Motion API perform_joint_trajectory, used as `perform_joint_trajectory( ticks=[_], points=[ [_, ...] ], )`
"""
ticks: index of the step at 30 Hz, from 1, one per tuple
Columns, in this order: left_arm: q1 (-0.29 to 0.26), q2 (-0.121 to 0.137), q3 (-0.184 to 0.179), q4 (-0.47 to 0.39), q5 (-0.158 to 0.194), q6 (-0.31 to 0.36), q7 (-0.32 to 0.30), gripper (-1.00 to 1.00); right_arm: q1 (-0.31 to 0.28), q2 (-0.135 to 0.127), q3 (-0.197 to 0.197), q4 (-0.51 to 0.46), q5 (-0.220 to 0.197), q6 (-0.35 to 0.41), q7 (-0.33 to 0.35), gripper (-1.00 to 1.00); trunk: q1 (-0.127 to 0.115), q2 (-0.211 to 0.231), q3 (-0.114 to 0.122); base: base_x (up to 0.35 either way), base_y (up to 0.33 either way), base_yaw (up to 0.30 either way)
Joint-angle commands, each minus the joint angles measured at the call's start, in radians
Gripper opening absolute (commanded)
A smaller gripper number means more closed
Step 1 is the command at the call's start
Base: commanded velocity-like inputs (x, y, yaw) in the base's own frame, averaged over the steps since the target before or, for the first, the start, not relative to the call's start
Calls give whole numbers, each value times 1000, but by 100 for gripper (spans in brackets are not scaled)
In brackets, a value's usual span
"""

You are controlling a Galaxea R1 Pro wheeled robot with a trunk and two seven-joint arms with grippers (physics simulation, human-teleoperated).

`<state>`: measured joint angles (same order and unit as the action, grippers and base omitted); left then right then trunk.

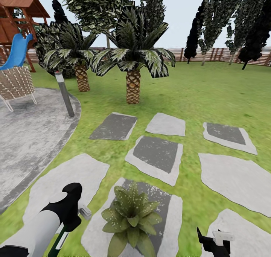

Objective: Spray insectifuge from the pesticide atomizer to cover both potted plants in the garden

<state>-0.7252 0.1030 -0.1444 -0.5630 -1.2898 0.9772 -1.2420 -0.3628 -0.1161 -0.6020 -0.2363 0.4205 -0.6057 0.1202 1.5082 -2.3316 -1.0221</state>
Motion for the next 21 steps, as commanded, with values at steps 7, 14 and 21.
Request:
perform_joint_trajectory(
  ticks=[7, 14, 21],
  points=[
    [0, -3, -3, -6, -6, 8, -10, -100, -1, 0, -9, 1, 0, -3, 10, 100, 0, 0, -9, 22, -19, 2],
    [0, -3, -3, -7, -6, 8, -10, -100, -1, 0, -9, 2, 0, -3, 10, 100, 0, 0, -10, 25, -245, 0],
    [-1, -5, -1, -9, -6, 8, -10, -100, -1, 0, -9, 2, 0, -3, 9, 100, 0, 0, -10, 1, -68, 0]
  ],
)
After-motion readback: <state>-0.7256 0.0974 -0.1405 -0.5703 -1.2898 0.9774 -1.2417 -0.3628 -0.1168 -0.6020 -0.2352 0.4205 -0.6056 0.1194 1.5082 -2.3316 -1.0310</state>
